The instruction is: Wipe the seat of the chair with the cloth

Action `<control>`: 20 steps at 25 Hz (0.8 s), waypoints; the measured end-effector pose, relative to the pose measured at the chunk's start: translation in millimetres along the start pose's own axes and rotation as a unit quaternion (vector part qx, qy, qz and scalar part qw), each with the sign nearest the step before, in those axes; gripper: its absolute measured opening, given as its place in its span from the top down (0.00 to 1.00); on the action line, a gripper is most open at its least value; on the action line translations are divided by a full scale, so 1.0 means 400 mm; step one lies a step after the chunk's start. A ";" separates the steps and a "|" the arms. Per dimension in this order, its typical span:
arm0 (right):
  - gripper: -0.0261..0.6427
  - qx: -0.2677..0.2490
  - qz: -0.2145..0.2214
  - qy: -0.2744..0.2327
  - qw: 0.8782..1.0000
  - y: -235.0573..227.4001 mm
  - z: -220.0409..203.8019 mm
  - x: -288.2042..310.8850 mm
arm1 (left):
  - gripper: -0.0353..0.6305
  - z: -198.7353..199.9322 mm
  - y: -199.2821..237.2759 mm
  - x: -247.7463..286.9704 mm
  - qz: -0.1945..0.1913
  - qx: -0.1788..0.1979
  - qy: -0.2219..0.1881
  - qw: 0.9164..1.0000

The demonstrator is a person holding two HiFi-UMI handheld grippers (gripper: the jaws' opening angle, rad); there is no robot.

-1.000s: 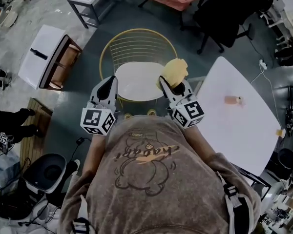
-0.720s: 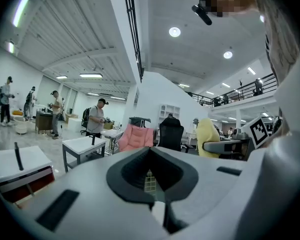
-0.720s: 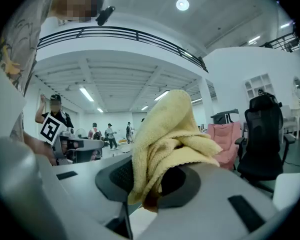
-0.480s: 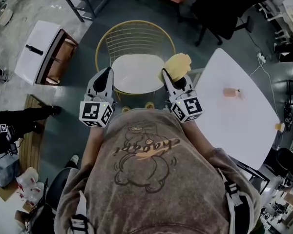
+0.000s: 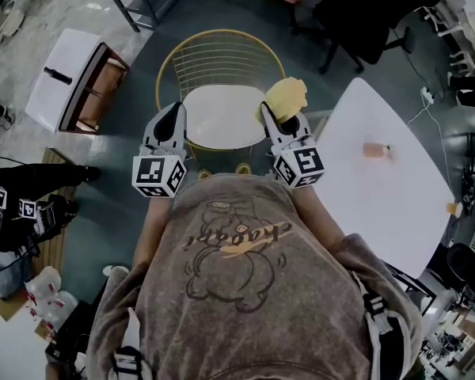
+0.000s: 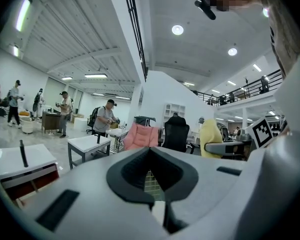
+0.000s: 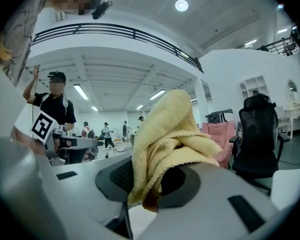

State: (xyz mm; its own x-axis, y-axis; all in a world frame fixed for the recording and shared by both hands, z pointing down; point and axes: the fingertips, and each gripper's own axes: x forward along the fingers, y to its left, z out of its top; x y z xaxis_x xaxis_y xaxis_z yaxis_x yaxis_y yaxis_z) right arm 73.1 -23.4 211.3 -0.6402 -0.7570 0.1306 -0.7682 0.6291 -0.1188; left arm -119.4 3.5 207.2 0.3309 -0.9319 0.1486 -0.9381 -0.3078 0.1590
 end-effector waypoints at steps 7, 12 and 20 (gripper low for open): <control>0.80 -0.005 -0.006 0.010 1.000 -0.003 -0.011 0.011 | 0.94 0.002 0.016 0.003 0.011 -0.007 0.000 1.000; 0.80 0.005 -0.007 0.007 1.000 -0.008 -0.004 0.005 | 0.94 0.004 0.010 0.001 0.013 -0.005 0.001 1.000; 0.80 0.003 0.000 0.010 1.000 -0.008 -0.001 0.011 | 0.94 0.006 0.013 0.006 0.017 -0.007 0.002 1.000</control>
State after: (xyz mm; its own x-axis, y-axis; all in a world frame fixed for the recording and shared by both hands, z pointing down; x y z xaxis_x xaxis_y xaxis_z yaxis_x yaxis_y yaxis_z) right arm 72.7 -28.5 212.6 -0.6402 -0.7535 0.1494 -0.7682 0.6279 -0.1251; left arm -124.0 -0.7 206.0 0.2992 -0.9409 0.1585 -0.9473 -0.2729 0.1680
